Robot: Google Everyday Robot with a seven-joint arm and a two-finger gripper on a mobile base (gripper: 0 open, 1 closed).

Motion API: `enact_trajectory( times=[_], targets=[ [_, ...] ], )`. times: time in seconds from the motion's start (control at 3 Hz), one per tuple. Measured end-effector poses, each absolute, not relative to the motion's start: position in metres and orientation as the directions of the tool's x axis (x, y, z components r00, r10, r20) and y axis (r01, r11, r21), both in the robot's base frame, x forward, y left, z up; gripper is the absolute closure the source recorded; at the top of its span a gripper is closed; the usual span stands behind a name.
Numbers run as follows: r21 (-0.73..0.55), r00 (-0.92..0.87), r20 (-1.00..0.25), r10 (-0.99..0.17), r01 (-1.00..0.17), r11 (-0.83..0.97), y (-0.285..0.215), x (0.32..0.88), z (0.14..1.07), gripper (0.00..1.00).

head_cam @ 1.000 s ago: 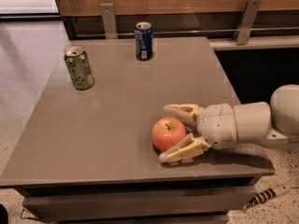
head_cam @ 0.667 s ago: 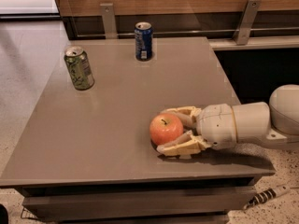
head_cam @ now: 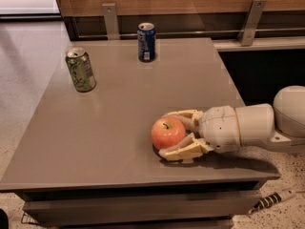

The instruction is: Move apple near green can

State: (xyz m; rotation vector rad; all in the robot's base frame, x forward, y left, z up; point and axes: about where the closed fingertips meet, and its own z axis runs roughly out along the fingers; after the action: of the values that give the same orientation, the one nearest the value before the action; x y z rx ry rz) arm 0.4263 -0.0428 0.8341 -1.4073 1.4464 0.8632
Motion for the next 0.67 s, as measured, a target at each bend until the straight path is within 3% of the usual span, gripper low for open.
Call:
enact_trajectory(
  times=[0.33,0.67],
  targets=[
    [-0.110,0.069,-0.934,-0.350,-0.989,0.100,-0.042,0.428,0.836,1.00],
    [-0.111,0.073,-0.938,-0.339,-0.989,0.094,-0.042,0.451,0.849,1.00]
  ],
)
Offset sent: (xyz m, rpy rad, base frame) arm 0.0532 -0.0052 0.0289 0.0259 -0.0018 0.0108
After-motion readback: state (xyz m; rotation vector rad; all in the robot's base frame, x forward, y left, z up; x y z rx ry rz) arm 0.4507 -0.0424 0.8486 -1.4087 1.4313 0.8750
